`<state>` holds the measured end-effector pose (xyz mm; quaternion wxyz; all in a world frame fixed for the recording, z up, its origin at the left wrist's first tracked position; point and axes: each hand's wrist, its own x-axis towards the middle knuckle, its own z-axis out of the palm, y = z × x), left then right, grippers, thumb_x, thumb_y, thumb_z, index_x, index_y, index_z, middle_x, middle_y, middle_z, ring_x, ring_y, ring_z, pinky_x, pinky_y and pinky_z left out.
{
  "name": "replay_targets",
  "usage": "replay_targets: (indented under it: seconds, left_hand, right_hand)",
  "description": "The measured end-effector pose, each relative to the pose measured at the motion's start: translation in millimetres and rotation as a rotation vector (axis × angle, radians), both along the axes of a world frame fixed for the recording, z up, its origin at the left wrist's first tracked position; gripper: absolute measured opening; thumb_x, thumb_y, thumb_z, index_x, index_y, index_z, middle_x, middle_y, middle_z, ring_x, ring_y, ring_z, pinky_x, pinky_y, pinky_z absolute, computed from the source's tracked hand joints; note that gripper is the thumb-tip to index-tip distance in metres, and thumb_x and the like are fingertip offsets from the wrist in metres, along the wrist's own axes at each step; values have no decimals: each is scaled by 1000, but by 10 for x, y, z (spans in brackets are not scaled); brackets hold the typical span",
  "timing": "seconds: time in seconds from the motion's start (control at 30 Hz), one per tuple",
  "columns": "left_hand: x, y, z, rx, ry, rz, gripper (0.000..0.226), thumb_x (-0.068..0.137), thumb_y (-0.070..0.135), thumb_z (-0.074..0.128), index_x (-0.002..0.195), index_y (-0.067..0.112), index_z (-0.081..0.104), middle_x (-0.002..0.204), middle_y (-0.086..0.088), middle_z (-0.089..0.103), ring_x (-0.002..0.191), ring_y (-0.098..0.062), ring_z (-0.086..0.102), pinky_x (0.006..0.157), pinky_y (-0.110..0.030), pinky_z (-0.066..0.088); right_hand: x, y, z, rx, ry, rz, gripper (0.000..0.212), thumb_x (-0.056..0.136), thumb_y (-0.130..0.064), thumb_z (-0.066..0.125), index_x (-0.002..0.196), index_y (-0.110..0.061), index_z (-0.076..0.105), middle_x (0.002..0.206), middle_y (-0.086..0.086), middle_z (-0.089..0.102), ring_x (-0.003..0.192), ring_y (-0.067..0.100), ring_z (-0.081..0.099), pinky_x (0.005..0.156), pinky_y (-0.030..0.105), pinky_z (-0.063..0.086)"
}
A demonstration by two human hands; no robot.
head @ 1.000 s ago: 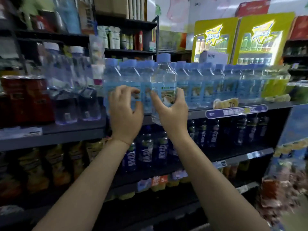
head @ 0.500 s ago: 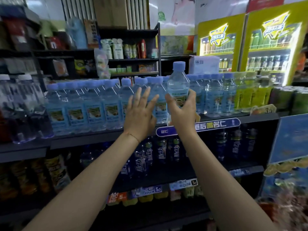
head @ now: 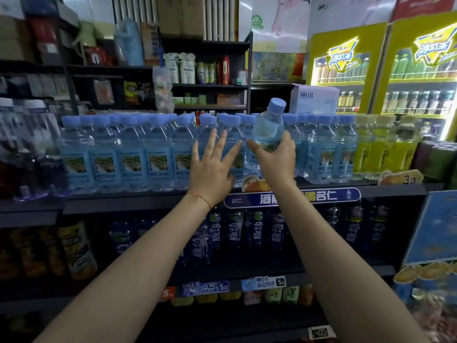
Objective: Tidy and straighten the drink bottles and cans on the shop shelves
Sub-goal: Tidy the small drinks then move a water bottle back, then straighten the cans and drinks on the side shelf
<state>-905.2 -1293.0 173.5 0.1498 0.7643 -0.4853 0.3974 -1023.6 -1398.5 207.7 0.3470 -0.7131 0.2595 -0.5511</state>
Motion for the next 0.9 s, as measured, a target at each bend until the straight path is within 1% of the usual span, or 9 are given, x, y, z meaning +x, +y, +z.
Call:
replay_targets:
  seconds: [0.17, 0.27, 0.43, 0.53, 0.6, 0.67, 0.73, 0.8, 0.9]
  left_hand:
    - [35, -33, -35, -33, -26, 2, 81, 88, 35, 57, 157, 35, 16, 167, -6, 4, 153, -28, -3, 119, -62, 5]
    - [47, -47, -57, -44, -34, -6, 80, 87, 34, 57, 157, 35, 17, 167, -6, 6, 153, -28, -2, 120, -62, 6]
    - [72, -50, -70, -26, -51, 20, 81, 88, 32, 56, 157, 35, 13, 167, -5, 2, 153, -28, -4, 120, -62, 5]
    - [66, -60, -91, -19, -49, 23, 82, 88, 30, 55, 158, 34, 13, 167, -6, 2, 153, -29, -5, 120, -62, 5]
    - [58, -64, -103, -16, -49, 26, 81, 88, 31, 54, 158, 33, 13, 167, -7, 2, 153, -30, -4, 119, -63, 5]
    - [37, -57, -84, -1, -39, 25, 81, 88, 31, 54, 158, 32, 13, 167, -8, 3, 153, -31, -4, 119, -63, 4]
    - [8, -14, -31, 6, -5, -7, 78, 89, 33, 55, 157, 31, 18, 166, -8, 6, 153, -30, -2, 120, -62, 5]
    - [-26, 93, 36, -33, 33, -78, 71, 89, 36, 52, 155, 29, 26, 165, -9, 13, 153, -30, 5, 120, -60, 6]
    - [-73, 390, 14, -172, -12, -190, 56, 88, 34, 49, 143, 21, 48, 151, -11, 41, 143, -31, 33, 117, -55, 25]
  right_hand:
    - [20, -92, -41, -22, 186, -33, 65, 80, -59, 72, 114, -7, 53, 118, 8, 50, 94, 19, 49, 72, 30, 38]
    - [31, -106, -73, -46, 315, -50, 70, 83, -60, 67, 122, -5, 51, 128, 10, 47, 93, 18, 44, 71, 31, 34]
    - [45, -151, -120, -103, 432, -81, 60, 90, -61, 59, 114, -7, 50, 116, 11, 53, 84, 21, 46, 66, 32, 34]
    - [48, -152, -213, -128, 423, -80, 51, 96, -53, 54, 119, -8, 50, 119, 10, 54, 87, 22, 50, 66, 32, 37]
    - [49, -128, -269, -136, 409, -86, 57, 98, -50, 52, 136, -7, 44, 132, 10, 53, 104, 25, 55, 73, 33, 40]
    - [56, -88, -298, -138, 413, -110, 67, 100, -49, 50, 150, -7, 32, 144, 10, 48, 126, 26, 50, 94, 39, 42]
    - [65, -21, -312, -171, 445, -183, 74, 101, -47, 48, 156, -8, 17, 151, 11, 43, 138, 26, 40, 116, 48, 24]
    - [80, 102, -330, -225, 372, -260, 78, 99, -42, 52, 156, -7, 11, 155, 14, 33, 144, 28, 31, 118, 51, 15]
    - [134, 433, -399, -366, 94, -243, 59, 94, -25, 57, 146, -4, 35, 143, 15, 42, 127, 28, 45, 104, 44, 36]
